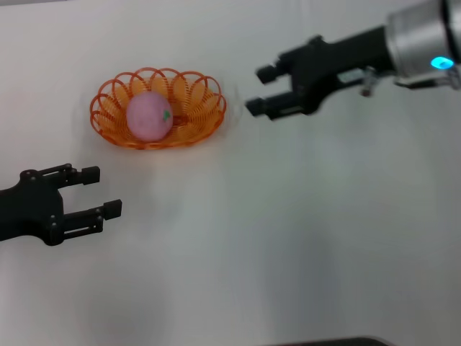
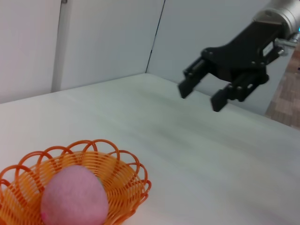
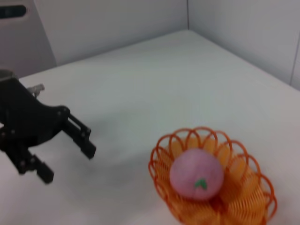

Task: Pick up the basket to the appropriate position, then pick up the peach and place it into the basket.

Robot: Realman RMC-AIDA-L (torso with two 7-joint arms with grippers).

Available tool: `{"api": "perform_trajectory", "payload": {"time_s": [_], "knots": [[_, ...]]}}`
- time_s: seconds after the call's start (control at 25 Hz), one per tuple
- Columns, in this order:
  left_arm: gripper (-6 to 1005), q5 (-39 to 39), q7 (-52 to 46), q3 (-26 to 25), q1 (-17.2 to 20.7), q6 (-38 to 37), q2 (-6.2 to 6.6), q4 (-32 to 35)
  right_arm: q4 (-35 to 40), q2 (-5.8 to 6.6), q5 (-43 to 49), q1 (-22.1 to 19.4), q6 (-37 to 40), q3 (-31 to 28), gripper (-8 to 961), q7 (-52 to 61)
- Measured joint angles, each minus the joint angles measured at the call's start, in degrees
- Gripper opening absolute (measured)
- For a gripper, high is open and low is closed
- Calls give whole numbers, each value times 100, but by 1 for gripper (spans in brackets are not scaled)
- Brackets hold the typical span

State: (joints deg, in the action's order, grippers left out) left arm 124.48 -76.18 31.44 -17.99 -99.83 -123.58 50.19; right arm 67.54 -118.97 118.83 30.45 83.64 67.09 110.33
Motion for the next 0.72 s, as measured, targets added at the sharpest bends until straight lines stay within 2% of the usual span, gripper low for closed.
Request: {"api": "perform_trajectory", "payload": {"time_s": [0.04,0.2,0.44,0.72], "knots": [[737,0,-3,-21,0,-3,2,0,94,7,97,-158,248,-207,648,-12],[737,5,-50,-60,-10,-14,8,24,168,7,163,-352,503,-508,651,-102],[737,-15,-76,-60,-26,-42,9,48,137,-40,155,-495,682,-827,656,-396],[737,-34,-65,-59,-35,-46,5,41,-448,-73,-407,-644,612,-1011,661,-1161]]}}
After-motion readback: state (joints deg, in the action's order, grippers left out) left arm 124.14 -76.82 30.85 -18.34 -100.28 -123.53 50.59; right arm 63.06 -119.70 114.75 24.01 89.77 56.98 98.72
